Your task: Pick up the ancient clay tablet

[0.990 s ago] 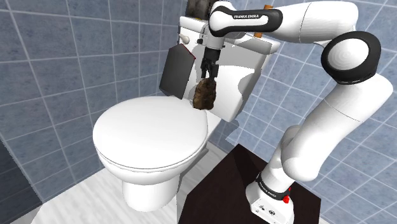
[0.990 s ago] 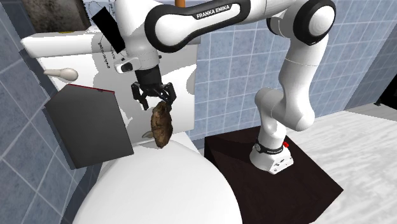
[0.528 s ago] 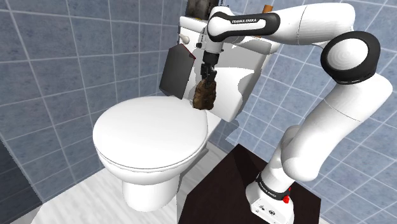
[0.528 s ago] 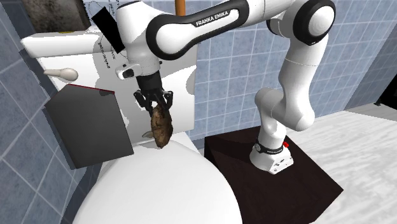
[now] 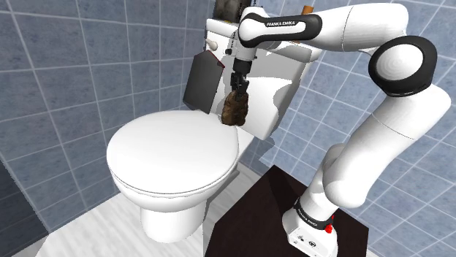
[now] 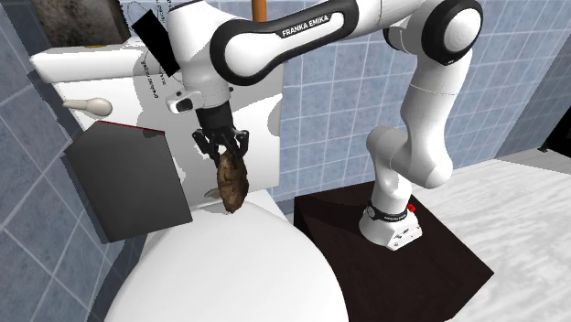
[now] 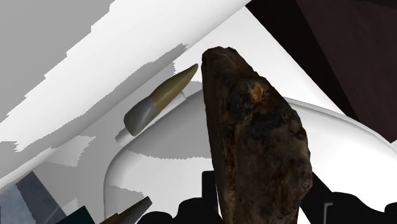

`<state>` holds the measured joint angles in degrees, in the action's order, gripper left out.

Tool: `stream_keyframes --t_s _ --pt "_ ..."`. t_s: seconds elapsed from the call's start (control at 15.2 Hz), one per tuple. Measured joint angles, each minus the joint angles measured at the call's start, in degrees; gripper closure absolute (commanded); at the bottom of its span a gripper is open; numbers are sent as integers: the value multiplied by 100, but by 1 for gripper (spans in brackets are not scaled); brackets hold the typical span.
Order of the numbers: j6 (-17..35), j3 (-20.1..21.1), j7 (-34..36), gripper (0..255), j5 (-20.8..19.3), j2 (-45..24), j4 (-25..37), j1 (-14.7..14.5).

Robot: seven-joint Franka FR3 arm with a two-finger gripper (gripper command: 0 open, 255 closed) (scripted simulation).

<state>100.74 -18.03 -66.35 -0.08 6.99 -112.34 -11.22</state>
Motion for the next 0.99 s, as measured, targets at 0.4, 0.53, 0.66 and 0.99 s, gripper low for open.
stream_keyframes --t_s 0.4,0.53,0.66,0.99 --pt "-410 10 17 255 4 -4 409 -8" --pt "-552 12 21 255 -1 11 536 -9" --pt "-741 4 6 255 10 -31 766 -6" --pt "-1098 11 18 255 17 -46 1137 -12"
